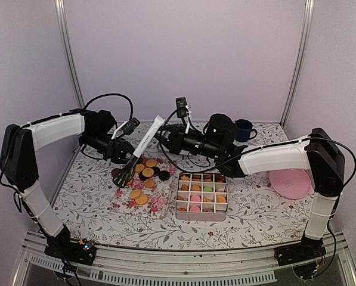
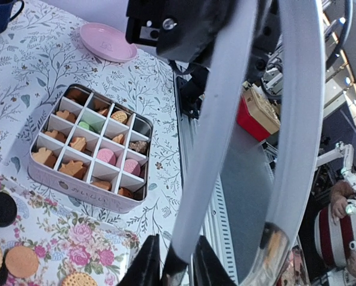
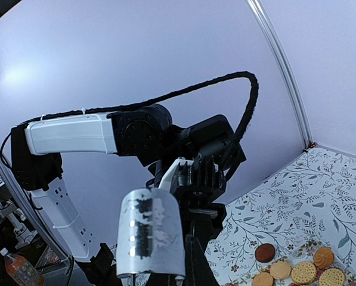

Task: Pack the cookies
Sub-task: Pass from the left arm to the right, then pass from the right arm to the left

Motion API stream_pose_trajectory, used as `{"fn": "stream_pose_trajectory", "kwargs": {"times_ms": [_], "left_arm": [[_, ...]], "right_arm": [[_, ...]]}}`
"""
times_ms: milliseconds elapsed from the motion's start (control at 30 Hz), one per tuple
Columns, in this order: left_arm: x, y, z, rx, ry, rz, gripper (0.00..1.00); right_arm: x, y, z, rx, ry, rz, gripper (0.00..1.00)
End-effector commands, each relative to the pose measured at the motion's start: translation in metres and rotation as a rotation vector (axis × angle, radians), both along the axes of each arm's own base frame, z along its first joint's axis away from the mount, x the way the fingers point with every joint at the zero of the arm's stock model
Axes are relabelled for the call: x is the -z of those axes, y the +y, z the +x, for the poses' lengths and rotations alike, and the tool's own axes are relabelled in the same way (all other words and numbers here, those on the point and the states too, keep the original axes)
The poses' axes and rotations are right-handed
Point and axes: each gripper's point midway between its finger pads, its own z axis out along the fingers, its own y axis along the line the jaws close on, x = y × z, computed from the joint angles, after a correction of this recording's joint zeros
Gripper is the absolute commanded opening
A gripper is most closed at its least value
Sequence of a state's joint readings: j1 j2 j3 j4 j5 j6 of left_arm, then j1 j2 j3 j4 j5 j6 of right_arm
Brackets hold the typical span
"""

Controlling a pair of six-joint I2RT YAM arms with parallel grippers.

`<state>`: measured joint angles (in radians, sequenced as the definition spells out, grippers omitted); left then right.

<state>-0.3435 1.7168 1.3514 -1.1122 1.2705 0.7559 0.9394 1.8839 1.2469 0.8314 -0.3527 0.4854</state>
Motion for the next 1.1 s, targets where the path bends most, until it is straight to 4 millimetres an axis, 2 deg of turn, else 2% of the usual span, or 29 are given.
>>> {"fn": "stream_pose_trajectory", "kwargs": {"times_ms": [0,33,133,267,333,400,433,500,700,800,933,1067], "left_arm": [[-0.006,0.005,-0.008,0.004,0.001,-0.028,0.08],[-0.006,0.005,-0.008,0.006,0.000,-0.029,0.00],[-0.005,0.004,-0.007,0.005,0.000,-0.031,0.00],[-0.009,0.003,-0.005,0.006,-0.024,-0.039,0.00],[-0.013,0.003,-0.003,0.005,-0.052,-0.034,0.00],[-0.017,0.004,0.000,0.002,-0.075,-0.031,0.00],[-0.019,0.004,0.001,0.001,-0.085,-0.030,0.00],[-0.020,0.003,0.002,0.002,-0.098,-0.026,0.00],[-0.017,0.002,0.007,-0.010,-0.133,-0.002,0.00],[-0.016,0.001,0.007,-0.012,-0.157,0.010,0.00],[-0.018,0.001,0.007,-0.021,-0.184,0.017,0.00],[-0.018,0.000,0.006,-0.020,-0.193,0.019,0.00]], "right_arm": [[-0.022,-0.010,-0.001,0.000,-0.051,0.045,0.00],[-0.023,-0.010,-0.003,-0.009,-0.052,0.046,0.00],[-0.021,-0.007,-0.006,-0.029,-0.052,0.043,0.08],[-0.013,-0.005,-0.009,-0.058,-0.028,0.018,0.55],[-0.005,-0.005,-0.011,-0.069,-0.013,-0.009,0.70],[-0.003,-0.007,-0.016,-0.086,-0.012,-0.024,0.78],[0.007,-0.009,-0.020,-0.094,-0.003,-0.043,0.80],[0.012,-0.012,-0.026,-0.125,-0.004,-0.055,0.82],[0.005,-0.002,-0.047,-0.273,-0.044,-0.056,0.88],[-0.003,0.004,-0.040,-0.271,-0.045,-0.043,0.88],[0.001,0.008,-0.024,-0.231,-0.014,-0.043,0.85],[0.006,0.016,-0.018,-0.228,0.010,-0.050,0.81]]}}
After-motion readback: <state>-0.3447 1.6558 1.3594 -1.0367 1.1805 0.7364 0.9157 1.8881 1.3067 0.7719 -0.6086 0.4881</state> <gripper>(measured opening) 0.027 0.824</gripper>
